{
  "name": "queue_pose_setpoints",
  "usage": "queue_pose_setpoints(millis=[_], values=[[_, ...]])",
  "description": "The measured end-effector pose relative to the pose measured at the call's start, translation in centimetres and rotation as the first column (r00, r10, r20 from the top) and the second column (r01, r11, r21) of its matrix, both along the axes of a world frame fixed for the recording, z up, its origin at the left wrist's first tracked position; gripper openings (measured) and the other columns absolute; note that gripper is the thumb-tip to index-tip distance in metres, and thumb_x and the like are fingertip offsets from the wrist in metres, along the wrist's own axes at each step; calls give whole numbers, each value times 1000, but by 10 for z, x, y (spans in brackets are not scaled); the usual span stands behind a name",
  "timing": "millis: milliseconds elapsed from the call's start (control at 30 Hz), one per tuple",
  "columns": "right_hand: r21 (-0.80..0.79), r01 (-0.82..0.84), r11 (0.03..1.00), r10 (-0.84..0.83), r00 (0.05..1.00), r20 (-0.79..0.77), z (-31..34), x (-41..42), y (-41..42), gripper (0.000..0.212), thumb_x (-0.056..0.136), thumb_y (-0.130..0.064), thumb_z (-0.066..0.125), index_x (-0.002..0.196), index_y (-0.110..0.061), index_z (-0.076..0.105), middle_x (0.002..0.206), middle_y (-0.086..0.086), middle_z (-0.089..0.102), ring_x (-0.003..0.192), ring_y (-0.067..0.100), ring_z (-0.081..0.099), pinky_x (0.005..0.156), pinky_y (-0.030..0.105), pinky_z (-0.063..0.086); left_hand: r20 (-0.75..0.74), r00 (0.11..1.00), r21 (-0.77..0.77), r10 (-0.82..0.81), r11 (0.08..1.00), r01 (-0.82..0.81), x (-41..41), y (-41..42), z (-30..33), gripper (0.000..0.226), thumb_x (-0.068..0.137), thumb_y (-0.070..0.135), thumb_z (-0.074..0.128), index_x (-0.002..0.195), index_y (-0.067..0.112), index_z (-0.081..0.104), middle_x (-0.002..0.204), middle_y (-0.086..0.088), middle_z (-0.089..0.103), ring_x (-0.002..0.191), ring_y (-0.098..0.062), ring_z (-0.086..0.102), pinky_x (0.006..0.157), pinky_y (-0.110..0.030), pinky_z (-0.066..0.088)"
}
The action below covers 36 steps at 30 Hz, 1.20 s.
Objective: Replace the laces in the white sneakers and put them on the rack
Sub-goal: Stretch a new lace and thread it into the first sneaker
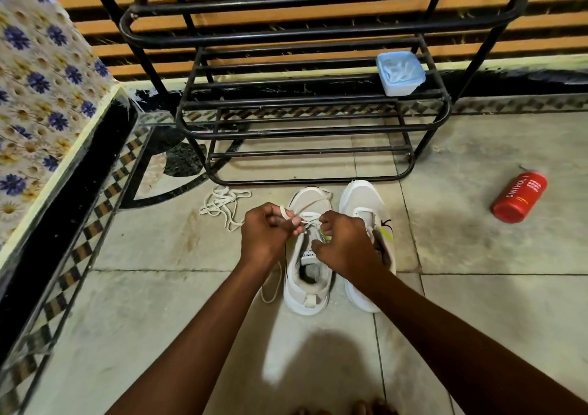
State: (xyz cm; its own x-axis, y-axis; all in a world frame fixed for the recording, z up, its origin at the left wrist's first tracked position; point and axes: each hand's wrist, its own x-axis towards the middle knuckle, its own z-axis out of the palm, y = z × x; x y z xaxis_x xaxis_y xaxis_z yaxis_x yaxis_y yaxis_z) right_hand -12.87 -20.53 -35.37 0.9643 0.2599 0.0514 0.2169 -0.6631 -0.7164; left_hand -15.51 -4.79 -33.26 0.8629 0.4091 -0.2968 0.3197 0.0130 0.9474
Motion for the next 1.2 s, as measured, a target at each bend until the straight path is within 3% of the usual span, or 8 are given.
queue_pose_setpoints(millis=[100, 233, 400, 600, 767, 1000, 1100, 1200], values=[[55, 105, 993, -99, 990, -98, 0, 0, 0, 32, 74, -8, 74, 105, -5, 70, 86, 7, 72, 81, 25, 69, 78, 34, 56, -57, 998, 82, 8, 997, -3, 4, -5, -8, 19, 76, 10, 89, 79, 5, 70, 81, -10, 78, 82, -28, 78, 91, -50, 61], [95, 185, 978, -159, 960, -231, -6, 3, -2, 35, 81, -6, 67, 117, -8, 69, 100, 4, 72, 96, 21, 68, 84, 21, 46, -45, 998, 216, 40, 976, -29, 2, -22, -14, 23, 77, 12, 88, 67, 17, 68, 73, 3, 77, 75, -12, 75, 78, -28, 60], [154, 224, 962, -170, 938, -303, -10, 7, -2, 36, 82, 2, 62, 116, -8, 67, 96, 0, 66, 101, 22, 66, 92, 31, 52, -39, 993, 248, 114, 964, -101, 2, -35, -21, 15, 80, 11, 86, 78, 6, 72, 70, 1, 75, 63, -4, 70, 56, -9, 48], [223, 282, 933, -201, 923, -329, -17, 6, -3, 35, 81, 5, 61, 113, -7, 68, 97, 4, 70, 99, 20, 67, 93, 35, 54, -83, 988, 220, 134, 969, -113, 4, -36, -28, 25, 81, 14, 87, 80, -1, 67, 67, -2, 75, 64, -14, 75, 66, -31, 61], [248, 300, 921, -214, 923, -321, -19, 4, -2, 36, 78, 7, 59, 110, -7, 69, 96, 6, 71, 97, 20, 67, 91, 29, 53, -69, 990, 179, 123, 978, -109, 6, -35, -31, 28, 82, 7, 85, 79, -8, 62, 70, -6, 75, 62, -17, 75, 61, -29, 60], [305, 315, 899, -213, 922, -324, -16, 4, -6, 28, 78, 7, 66, 102, -7, 69, 80, -2, 66, 80, 15, 65, 76, 23, 48, -47, 999, 111, 11, 994, -6, 10, -28, -43, 31, 83, 0, 84, 82, -12, 55, 76, -16, 75, 68, -25, 75, 69, -46, 65], [318, 302, 899, -199, 927, -317, -16, 3, -7, 26, 77, 5, 67, 99, -9, 67, 72, -7, 61, 74, 13, 62, 75, 26, 48, -21, 1000, 117, -14, 993, 16, 7, -25, -45, 32, 81, 3, 87, 85, -13, 59, 76, -18, 74, 68, -22, 74, 72, -47, 63], [259, 266, 928, -182, 935, -305, -16, 5, -5, 30, 76, 0, 66, 104, -10, 67, 75, -7, 61, 81, 18, 66, 80, 34, 54, -12, 998, 178, -58, 982, 59, 5, -25, -45, 27, 81, 6, 87, 74, 1, 62, 73, -6, 76, 66, -20, 74, 66, -41, 63]])
